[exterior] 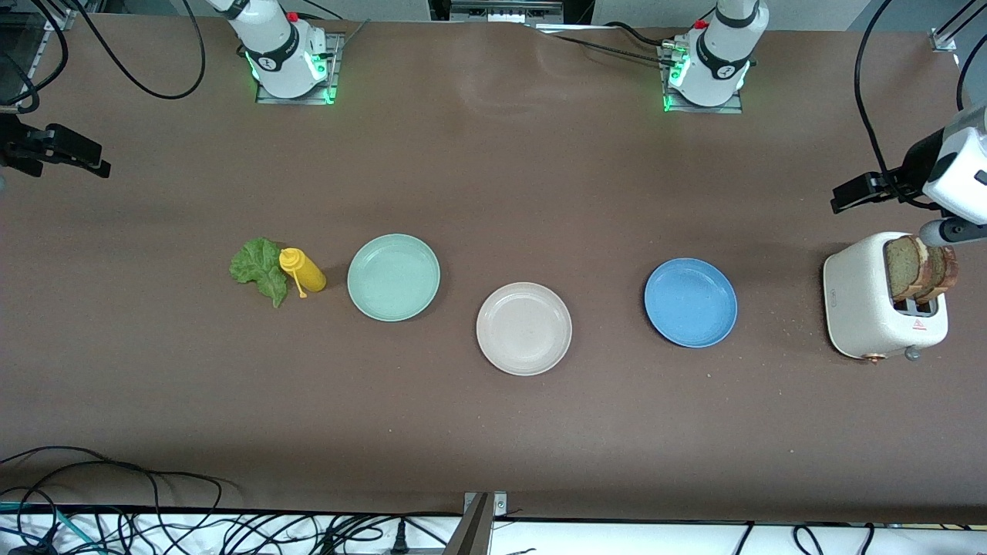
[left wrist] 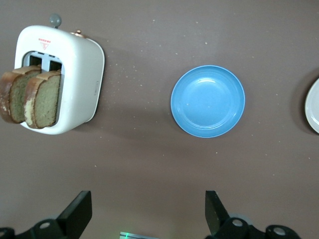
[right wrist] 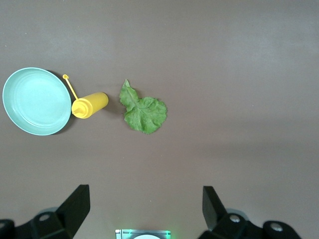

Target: Make sandwich on beige plate with both arms

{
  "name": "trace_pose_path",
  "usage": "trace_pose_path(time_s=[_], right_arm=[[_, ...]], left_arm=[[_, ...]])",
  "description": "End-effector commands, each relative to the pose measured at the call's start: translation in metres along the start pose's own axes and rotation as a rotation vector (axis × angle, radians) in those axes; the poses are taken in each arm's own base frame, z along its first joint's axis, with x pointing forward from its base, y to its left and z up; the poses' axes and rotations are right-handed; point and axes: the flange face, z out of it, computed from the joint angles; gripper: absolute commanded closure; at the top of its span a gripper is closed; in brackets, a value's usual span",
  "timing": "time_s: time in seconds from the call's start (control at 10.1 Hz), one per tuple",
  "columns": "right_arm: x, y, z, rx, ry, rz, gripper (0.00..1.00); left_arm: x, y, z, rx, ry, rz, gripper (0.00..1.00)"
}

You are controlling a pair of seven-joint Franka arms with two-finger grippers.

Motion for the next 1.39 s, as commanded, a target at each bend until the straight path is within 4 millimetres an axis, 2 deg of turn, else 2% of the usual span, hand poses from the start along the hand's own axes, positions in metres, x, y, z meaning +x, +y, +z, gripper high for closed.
trace_pose_path(time_s=[0.0,0.3,0.4,0.5,1.29], right_arm=[[-0.002,-0.004,-0.003,-0.015,-0.001,-0.014,0.00],[-0.002,-0.002,-0.003,-0.007,0.000,-0.011,0.00],[-0.002,-0.005,-0.003,-0.006,0.000,-0.016,0.00],[-0.001,-0.005,-0.003,-0.005,0.006,-0.016,0.00],[0.001,-0.023,-0.011,-0.011,0.050,-0.050,0.00]], left_arm=[[0.001,-0.001,-0.007,0.010,0.003,0.036,0.00],[0.001,-0.005,-0.007,0.007,0.004,0.038,0.00],[0.002,-0.017,-0.016,-0.005,0.020,0.027,0.00],[0.003,-0.019,-0.021,-0.019,0.030,0.047,0.00],[0.002,-0.011,-0.026,-0.019,0.042,0.062,0.00]])
